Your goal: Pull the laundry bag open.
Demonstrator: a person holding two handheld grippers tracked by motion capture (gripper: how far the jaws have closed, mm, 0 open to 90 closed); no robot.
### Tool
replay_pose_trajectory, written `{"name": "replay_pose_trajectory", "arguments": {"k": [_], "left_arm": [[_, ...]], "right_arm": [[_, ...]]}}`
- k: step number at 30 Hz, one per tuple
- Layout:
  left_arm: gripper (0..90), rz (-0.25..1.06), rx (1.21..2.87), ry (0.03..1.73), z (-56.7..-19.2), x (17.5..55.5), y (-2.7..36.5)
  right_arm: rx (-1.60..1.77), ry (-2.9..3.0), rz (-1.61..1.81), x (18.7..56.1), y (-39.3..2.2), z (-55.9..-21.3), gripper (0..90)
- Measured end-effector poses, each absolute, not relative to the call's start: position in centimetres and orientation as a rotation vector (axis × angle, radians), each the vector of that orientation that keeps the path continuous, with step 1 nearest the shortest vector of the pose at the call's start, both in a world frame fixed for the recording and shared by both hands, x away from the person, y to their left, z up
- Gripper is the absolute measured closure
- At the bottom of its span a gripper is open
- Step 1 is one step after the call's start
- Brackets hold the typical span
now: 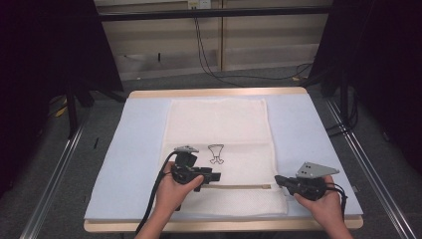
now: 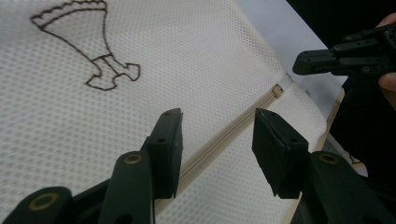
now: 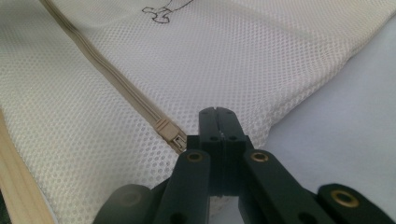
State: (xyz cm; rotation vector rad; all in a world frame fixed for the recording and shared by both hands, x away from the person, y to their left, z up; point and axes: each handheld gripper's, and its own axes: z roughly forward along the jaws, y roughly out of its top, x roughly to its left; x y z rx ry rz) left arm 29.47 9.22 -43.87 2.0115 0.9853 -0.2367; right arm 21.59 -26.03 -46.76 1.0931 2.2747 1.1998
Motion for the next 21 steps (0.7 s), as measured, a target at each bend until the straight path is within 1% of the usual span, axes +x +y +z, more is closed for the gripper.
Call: {"name": "replay_pose_trajectory", "arguments": {"k": [3, 6, 8, 9, 11, 13, 17, 21], "left_arm": [[55.1, -0.256, 2.015, 1.001, -44.0, 29.4, 8.1], [56.5, -0.308, 2.008, 0.996, -44.0, 29.3, 6.9], [57.5, -0.314, 2.018, 1.0, -43.9, 29.2, 6.2], [57.7, -0.286, 2.037, 1.016, -43.8, 29.2, 5.9], [57.8, -0.272, 2.042, 1.023, -43.8, 29.1, 5.2], [59.4, -0.298, 2.04, 1.02, -43.8, 29.1, 4.6], [59.9, -0.295, 2.061, 1.008, -44.1, 28.7, 3.5], [63.3, -0.326, 2.068, 1.001, -44.6, 28.4, 2.6]], "right_arm": [[1.07, 2.29, 1.188, 21.6, -26.0, -46.8, 90.0], [1.058, 2.292, 1.168, 21.6, -26.0, -46.8, 90.0], [1.062, 2.297, 1.17, 21.5, -26.1, -46.9, 90.0], [1.064, 2.299, 1.168, 21.5, -26.1, -47.0, 90.0], [1.059, 2.303, 1.164, 21.5, -26.2, -47.0, 90.0], [1.057, 2.302, 1.163, 21.5, -26.3, -47.1, 90.0], [1.054, 2.305, 1.16, 21.5, -26.4, -47.2, 90.0], [1.053, 2.314, 1.169, 21.5, -26.2, -47.2, 90.0]]}}
